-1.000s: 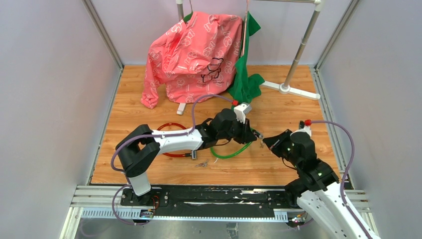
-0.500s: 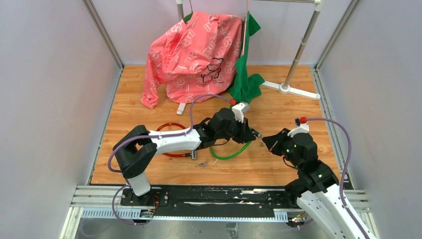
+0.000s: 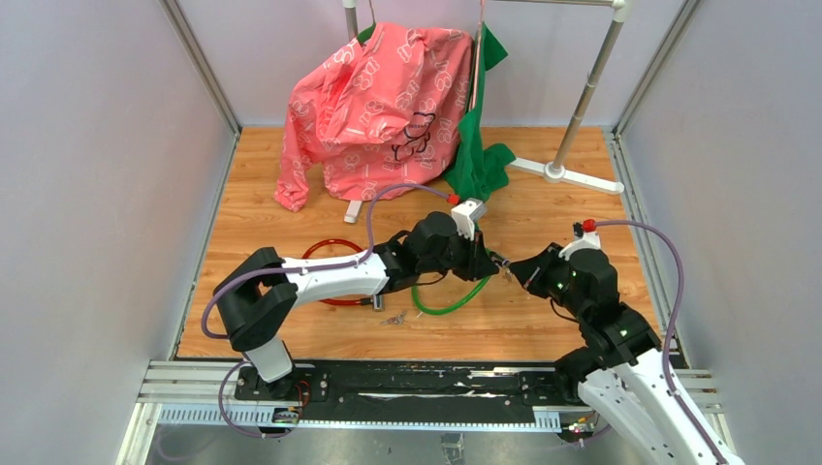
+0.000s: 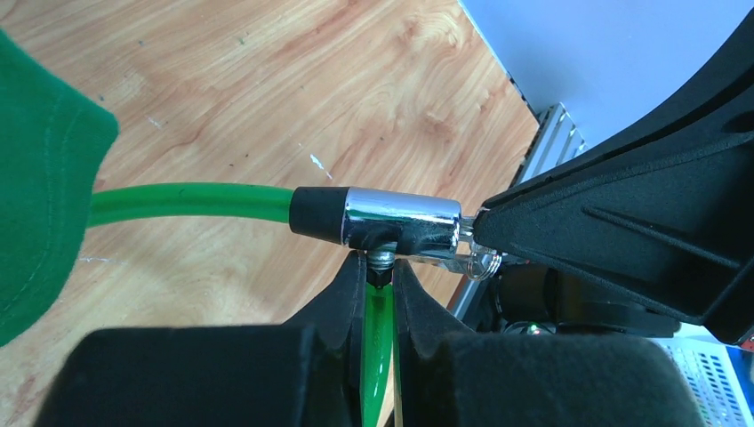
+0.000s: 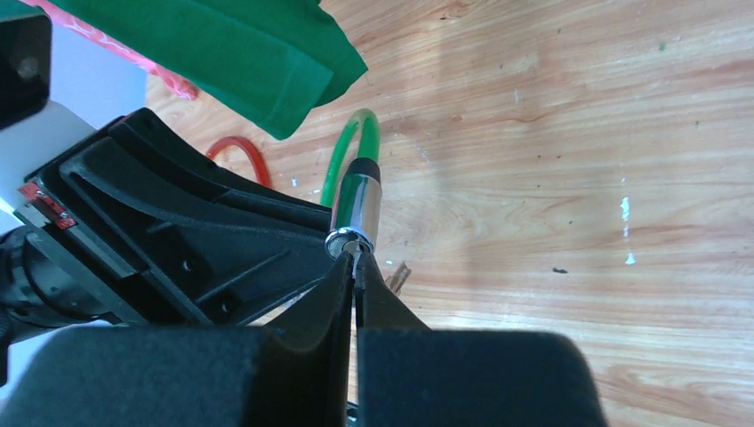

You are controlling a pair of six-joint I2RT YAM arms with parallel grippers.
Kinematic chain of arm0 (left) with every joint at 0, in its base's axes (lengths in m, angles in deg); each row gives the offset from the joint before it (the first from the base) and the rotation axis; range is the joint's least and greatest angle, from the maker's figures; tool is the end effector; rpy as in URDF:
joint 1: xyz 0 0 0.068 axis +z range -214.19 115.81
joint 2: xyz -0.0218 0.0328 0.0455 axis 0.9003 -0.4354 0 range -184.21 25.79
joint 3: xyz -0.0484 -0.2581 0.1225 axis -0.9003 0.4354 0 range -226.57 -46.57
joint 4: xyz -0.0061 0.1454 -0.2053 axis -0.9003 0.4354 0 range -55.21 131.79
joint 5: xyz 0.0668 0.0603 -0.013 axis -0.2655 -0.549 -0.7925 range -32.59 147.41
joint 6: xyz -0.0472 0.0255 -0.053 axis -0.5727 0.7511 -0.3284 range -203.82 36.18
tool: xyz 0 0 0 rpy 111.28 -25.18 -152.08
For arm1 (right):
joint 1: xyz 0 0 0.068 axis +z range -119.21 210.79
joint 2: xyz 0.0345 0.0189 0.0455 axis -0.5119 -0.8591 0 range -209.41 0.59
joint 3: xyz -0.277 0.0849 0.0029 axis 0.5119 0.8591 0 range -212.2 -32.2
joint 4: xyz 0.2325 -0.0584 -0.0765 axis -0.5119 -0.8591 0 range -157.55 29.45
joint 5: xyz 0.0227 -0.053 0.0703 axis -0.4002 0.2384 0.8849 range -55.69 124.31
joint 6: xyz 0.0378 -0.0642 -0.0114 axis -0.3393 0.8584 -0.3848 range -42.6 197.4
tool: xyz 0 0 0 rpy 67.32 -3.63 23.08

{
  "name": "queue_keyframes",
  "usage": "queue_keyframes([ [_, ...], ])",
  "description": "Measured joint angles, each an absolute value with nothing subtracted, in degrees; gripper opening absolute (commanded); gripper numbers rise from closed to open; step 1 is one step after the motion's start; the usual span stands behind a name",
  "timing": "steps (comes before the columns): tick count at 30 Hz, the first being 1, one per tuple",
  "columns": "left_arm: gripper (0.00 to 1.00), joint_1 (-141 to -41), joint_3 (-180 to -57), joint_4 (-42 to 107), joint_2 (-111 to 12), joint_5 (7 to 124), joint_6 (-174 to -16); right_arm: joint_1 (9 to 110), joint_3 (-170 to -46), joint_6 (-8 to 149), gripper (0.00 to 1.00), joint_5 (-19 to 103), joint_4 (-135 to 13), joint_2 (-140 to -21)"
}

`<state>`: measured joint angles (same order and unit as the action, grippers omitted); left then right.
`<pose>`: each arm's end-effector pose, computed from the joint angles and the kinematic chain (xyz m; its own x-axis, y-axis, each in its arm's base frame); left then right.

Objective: Unlock with the key

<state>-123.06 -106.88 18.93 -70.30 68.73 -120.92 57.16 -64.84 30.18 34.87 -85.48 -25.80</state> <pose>0.1979 -0.3518 0.2585 -0.7044 0.0221 -0.7094 0.6392 0.4543 -0.6205 0.1114 0.0559 0.2797 -0.5268 0.5580 -0.6411 -0.0967 0.7100 0.6975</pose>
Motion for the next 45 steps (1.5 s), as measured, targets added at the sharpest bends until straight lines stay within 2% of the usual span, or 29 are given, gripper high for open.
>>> queue_keyframes([
  [4, 0.00, -123.1, -106.9, 19.3, -70.3, 68.3, -120.9, 57.2, -66.0, 33.2, 0.00, 34.2, -86.6, -27.4],
  [5, 0.00, -123.2, -106.9, 19.3, -70.3, 68.4, -120.9, 57.2, -66.2, 32.8, 0.07, 33.5, -87.4, -27.5],
  [8, 0.00, -123.5, -106.9, 19.4, -70.3, 68.7, -121.0, 57.2, -66.2, 30.7, 0.48, 33.0, -88.5, -27.3],
  [10, 0.00, -124.1, -106.9, 19.4, -70.0, 68.2, -120.8, 57.2, -66.2, 30.9, 0.63, 33.5, -88.8, -27.2],
  [12, 0.00, -125.3, -106.9, 18.7, -69.4, 68.4, -120.5, 57.2, -66.3, 32.0, 0.71, 35.2, -89.2, -26.8],
  [20, 0.00, -126.6, -107.0, 18.1, -69.1, 68.2, -118.3, 57.2, -70.5, 36.6, 0.71, 38.1, -95.5, -22.4],
  [29, 0.00, -126.6, -107.0, 18.0, -69.3, 67.2, -116.6, 57.2, -75.1, 36.4, 0.50, 36.6, -105.8, -21.1],
  [45, 0.00, -127.1, -106.2, 17.0, -69.3, 66.4, -116.4, 57.2, -75.0, 33.7, 0.42, 38.4, -107.9, -22.4],
])
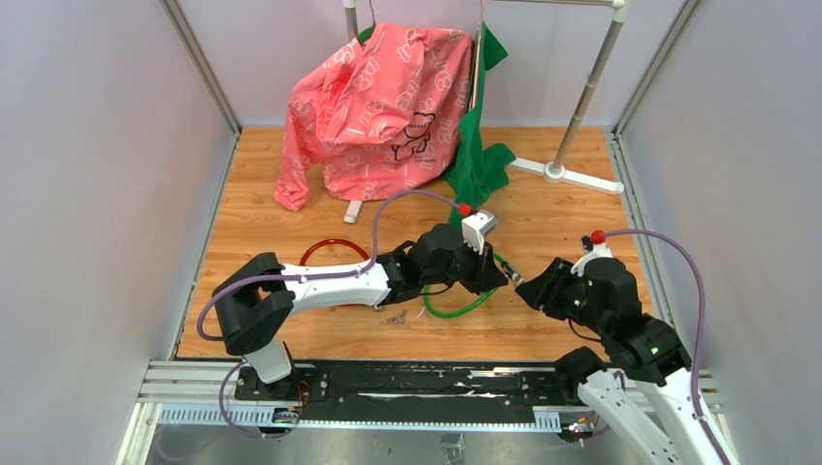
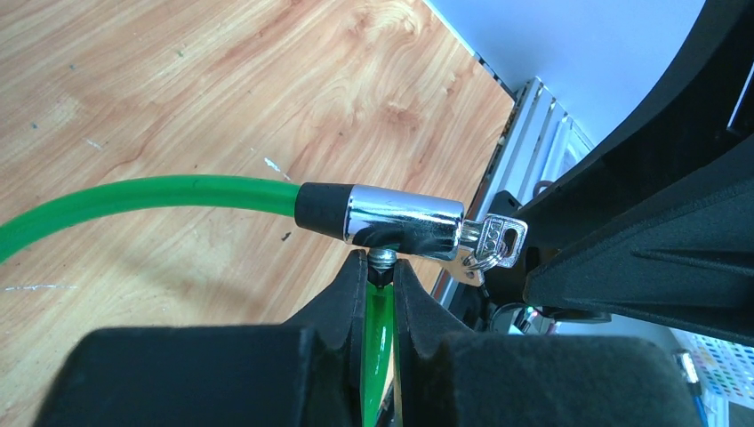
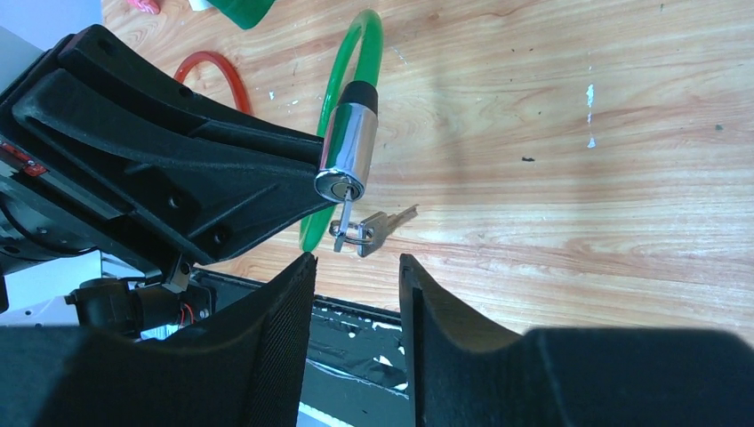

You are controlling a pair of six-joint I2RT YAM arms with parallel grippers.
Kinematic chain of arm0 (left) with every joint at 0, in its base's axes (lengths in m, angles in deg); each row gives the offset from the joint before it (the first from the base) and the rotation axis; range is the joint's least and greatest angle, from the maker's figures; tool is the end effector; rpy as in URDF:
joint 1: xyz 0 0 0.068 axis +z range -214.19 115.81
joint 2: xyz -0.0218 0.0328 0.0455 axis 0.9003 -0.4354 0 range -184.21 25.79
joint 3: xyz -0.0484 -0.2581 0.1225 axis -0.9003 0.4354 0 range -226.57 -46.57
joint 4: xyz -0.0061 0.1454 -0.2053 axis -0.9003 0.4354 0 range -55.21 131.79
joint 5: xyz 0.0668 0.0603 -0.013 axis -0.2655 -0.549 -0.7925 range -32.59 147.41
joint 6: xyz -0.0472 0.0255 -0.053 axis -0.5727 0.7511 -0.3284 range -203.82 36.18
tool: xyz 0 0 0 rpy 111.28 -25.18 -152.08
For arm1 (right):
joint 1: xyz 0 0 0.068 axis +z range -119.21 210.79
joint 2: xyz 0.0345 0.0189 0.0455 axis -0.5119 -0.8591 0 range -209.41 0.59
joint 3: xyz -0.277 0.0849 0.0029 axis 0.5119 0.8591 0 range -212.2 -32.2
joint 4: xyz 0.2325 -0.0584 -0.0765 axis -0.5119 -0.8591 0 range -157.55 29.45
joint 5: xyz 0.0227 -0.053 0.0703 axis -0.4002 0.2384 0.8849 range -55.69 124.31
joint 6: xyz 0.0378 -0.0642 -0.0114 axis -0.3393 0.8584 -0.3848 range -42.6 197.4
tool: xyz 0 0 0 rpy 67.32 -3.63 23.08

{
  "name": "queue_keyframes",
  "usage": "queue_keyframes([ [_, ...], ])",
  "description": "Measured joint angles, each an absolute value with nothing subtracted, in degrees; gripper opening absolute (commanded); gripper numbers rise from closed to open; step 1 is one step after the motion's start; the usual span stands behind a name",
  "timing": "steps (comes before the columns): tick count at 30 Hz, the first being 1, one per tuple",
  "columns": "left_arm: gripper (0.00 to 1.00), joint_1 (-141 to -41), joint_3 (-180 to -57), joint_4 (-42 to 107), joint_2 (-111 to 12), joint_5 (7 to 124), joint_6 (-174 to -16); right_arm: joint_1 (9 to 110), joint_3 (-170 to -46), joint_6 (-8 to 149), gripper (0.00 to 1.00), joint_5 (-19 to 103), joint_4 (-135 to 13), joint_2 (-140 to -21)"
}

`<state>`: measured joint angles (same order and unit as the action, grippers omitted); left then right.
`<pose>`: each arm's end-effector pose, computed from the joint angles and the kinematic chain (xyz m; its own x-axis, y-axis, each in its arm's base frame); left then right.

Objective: Unlock with the key

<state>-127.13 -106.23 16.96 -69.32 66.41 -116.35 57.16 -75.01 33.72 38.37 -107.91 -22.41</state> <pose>0.1738 -0.3619 0.2653 -0.6257 0.0571 -0.7780 0.7246 0.4119 -0.5525 0.0723 0.0409 0.2958 -0.6444 0.4495 -0.6186 -0.0749 0.7680 0.6361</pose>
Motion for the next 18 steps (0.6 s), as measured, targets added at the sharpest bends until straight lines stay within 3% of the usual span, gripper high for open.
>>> queue_keyframes([
  [18, 0.00, -127.3, -104.3, 16.6, -69.3, 65.9, -115.1, 57.2, -75.0, 33.4, 0.38, 39.7, -107.9, -23.1],
])
